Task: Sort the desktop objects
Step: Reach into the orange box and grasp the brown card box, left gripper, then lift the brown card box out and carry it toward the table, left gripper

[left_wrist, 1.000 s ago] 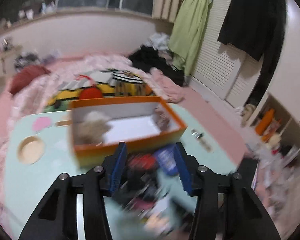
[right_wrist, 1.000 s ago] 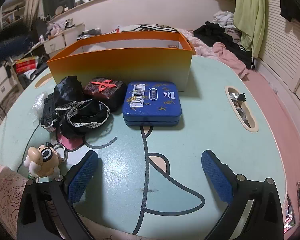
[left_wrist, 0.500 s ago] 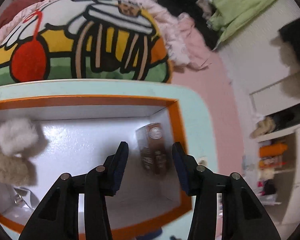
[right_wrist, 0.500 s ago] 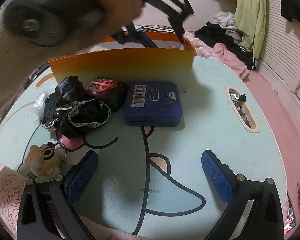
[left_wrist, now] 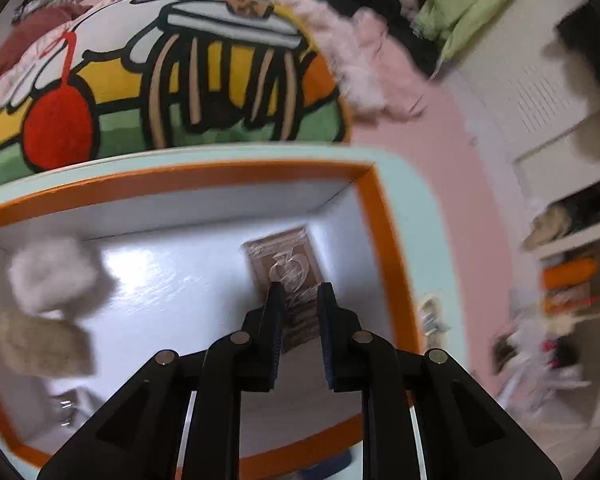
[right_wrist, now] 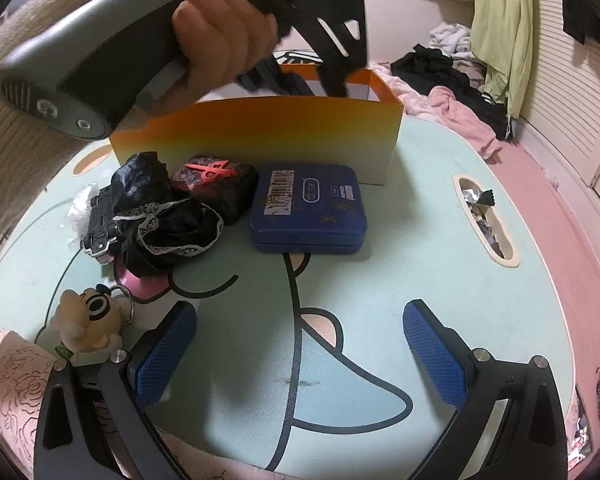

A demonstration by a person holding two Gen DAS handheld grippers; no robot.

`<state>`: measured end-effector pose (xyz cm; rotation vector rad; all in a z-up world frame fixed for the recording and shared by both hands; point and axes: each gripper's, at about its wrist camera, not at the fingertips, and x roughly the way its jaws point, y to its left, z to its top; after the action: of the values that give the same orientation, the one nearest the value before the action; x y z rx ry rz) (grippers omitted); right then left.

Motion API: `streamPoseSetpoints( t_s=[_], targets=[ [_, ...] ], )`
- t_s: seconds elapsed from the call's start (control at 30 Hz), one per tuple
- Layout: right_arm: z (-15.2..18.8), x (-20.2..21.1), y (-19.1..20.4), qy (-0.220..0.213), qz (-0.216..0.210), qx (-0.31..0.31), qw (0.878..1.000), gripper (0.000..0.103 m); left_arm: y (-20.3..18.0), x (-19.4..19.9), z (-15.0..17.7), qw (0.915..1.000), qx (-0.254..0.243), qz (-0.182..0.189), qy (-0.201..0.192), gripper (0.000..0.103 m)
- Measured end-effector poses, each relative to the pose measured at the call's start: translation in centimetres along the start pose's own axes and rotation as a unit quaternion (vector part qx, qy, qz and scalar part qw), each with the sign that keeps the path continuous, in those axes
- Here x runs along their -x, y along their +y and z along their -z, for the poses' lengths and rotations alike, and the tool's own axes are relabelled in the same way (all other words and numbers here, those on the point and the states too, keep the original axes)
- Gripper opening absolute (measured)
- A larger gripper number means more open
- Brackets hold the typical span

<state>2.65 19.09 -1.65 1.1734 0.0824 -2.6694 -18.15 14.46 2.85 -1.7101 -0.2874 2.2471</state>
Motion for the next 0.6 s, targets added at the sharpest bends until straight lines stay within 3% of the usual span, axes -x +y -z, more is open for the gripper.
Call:
streamPoseSetpoints(
  t_s=[0.07, 0.1, 0.27, 0.37, 0.6],
  targets=[
    [0.0, 0.0, 0.0, 0.001, 0.001, 0.000, 1.000, 0.103, -0.5, 0.0, 0.2, 0.9998, -0.016, -0.009, -0.008, 0.012],
    [0.0, -0.1, 0.0, 0.001, 0.001, 0.000, 1.000, 0.103, -0.8, 0.0, 0.3, 0.9995, -0.027, -0.017, -0.008, 0.000],
    [-0.2, -0.2, 0.1, 0.001, 0.001, 0.000, 1.000, 0.103, 0.5, 0.8, 1.1, 0.9991, -0.020, 0.034, -0.013, 0.000],
    [-0.2, -0.2, 0.1, 0.001, 0.001, 0.001, 1.000, 0.103, 1.9, 3.4, 1.5, 0.9965, -0.017, 0.070, -0.043, 0.000],
    [-0.2, -0.3, 0.2, 0.001, 0.001, 0.000, 1.000, 0.103, 4.9, 13.4, 8.1, 0.9776, -0.056, 0.158, -0.127, 0.000]
  ],
)
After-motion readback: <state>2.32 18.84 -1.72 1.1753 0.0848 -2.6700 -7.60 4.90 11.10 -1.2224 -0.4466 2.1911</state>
